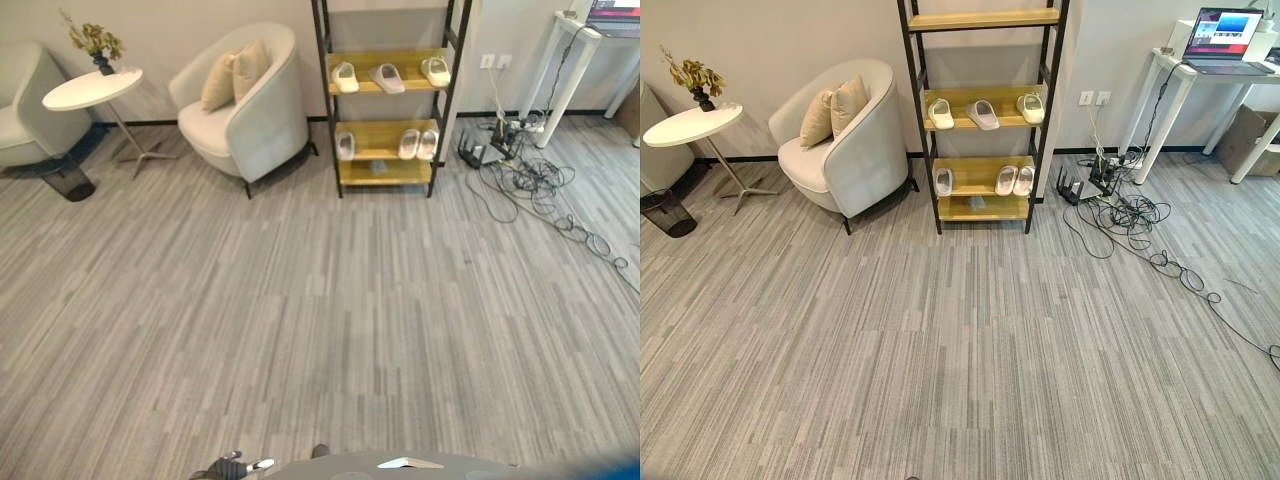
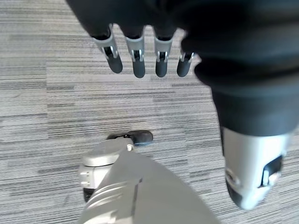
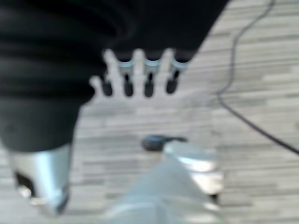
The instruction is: Arrange the slippers neatly on the shoe rack.
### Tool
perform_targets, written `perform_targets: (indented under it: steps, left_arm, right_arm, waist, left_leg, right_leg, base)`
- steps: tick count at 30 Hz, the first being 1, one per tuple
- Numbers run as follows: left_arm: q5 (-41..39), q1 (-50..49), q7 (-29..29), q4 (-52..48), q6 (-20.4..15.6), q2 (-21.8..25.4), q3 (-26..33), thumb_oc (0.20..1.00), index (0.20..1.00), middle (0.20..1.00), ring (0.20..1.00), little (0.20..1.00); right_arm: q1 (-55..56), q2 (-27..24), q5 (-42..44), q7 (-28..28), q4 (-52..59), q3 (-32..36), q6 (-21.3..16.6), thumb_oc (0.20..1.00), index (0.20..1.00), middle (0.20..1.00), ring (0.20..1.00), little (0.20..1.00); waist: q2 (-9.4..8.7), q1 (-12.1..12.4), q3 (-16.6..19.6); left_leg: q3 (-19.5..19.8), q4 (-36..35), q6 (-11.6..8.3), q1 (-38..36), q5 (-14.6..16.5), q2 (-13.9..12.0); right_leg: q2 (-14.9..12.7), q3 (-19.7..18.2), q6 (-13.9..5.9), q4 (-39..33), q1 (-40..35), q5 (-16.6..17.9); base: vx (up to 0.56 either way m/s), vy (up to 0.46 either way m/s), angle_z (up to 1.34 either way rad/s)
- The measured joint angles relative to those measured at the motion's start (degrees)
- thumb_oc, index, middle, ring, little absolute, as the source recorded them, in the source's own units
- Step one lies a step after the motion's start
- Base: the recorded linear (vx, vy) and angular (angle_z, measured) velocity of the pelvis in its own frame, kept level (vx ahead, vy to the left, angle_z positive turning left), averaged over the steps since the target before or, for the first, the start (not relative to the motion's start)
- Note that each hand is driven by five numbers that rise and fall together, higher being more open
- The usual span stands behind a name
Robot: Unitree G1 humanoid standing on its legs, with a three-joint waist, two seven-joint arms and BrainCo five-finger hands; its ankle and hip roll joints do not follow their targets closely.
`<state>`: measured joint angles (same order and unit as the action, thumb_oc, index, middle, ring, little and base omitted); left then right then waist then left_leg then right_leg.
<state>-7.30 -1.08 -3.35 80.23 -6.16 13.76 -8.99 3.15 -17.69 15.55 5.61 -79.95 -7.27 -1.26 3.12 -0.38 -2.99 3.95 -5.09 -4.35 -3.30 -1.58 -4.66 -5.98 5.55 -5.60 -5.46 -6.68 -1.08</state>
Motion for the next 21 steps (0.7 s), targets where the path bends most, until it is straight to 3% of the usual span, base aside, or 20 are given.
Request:
perform_targets:
  steps: [14, 21]
  left_arm:
    - [1.38, 2.81, 1.27, -1.93, 0.52, -2.23, -4.76, 1.0, 1.0, 1.0, 1.0, 1.0]
    - [2.33, 2.96, 1.23, -2.5, 0.55, -2.45, -6.83, 1.0, 1.0, 1.0, 1.0, 1.0]
  right_arm:
    - [-2.25, 0.37, -0.04, -0.26, 2.93, -2.69, 0.29, 1.0, 1.0, 1.0, 1.0, 1.0]
    - [-1.57, -0.7, -0.16, 0.05, 2.53, -2.65, 0.49, 1.0, 1.0, 1.0, 1.0, 1.0]
  waist:
    - [0.4, -0.61, -0.36]
    - [2.96, -0.73, -1.16]
  left_leg:
    - [-0.37, 0.05, -0.31, 0.23, -0.3, -1.72]
    - [-0.35, 0.09, -0.61, 0.06, -0.37, -3.13]
  right_leg:
    - [1.33, -0.27, 0.68, -0.02, 0.4, -0.25]
    - [2.82, -1.13, 1.75, -0.02, 0.37, -0.14]
  base:
    - [0.01, -0.082, -0.01]
    - [0.03, -0.122, -0.03]
